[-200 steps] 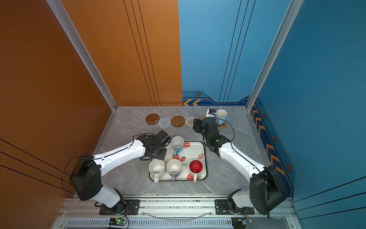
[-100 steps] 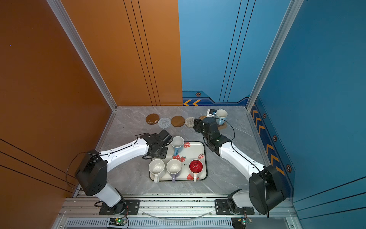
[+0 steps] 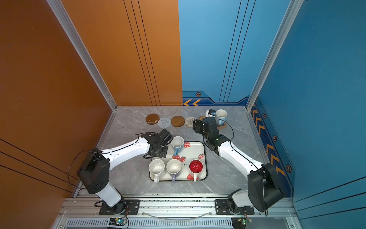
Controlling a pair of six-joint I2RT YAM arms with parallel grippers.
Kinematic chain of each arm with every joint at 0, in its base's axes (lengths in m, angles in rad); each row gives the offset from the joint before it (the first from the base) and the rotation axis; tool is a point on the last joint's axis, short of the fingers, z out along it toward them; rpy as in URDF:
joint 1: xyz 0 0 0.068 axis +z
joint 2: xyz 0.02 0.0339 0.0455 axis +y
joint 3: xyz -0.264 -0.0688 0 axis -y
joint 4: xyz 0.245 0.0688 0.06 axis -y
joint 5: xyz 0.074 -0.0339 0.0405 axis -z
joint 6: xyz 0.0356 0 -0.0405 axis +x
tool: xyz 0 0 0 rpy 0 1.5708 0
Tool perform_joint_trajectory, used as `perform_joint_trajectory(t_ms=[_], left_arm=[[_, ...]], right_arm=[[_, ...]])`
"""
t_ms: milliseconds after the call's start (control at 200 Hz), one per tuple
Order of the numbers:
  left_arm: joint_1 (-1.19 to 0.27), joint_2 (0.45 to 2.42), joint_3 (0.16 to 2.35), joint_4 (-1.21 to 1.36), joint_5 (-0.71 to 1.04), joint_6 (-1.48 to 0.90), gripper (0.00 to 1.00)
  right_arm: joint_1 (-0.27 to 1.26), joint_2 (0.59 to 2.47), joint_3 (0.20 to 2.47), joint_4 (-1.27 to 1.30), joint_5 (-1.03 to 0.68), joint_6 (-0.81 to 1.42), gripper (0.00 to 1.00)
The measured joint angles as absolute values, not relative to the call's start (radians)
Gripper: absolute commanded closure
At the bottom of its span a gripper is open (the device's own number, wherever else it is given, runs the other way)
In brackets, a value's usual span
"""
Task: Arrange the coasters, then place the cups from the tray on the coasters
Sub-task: 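Lower the left gripper into the white mug and grip its rim, then lift the white mug with the left gripper toward the glossy brown coaster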
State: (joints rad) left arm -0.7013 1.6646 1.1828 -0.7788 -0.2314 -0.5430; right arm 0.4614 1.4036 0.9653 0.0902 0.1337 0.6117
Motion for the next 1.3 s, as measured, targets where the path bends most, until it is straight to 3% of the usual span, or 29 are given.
perform_joint_trajectory(t_ms=[796, 1297], left_arm=[[-0.691, 1.541, 1.225, -0.797, -0.342, -0.55, 1.0], [-0.495, 1.667, 1.472, -0.804, -0.382, -0.482, 1.0]], right_arm=[[0.458, 1.423, 0.965, 0.091, 0.114, 0.612, 0.32], [0.437, 1.452, 0.966, 0.107, 0.061, 0.62, 0.33]])
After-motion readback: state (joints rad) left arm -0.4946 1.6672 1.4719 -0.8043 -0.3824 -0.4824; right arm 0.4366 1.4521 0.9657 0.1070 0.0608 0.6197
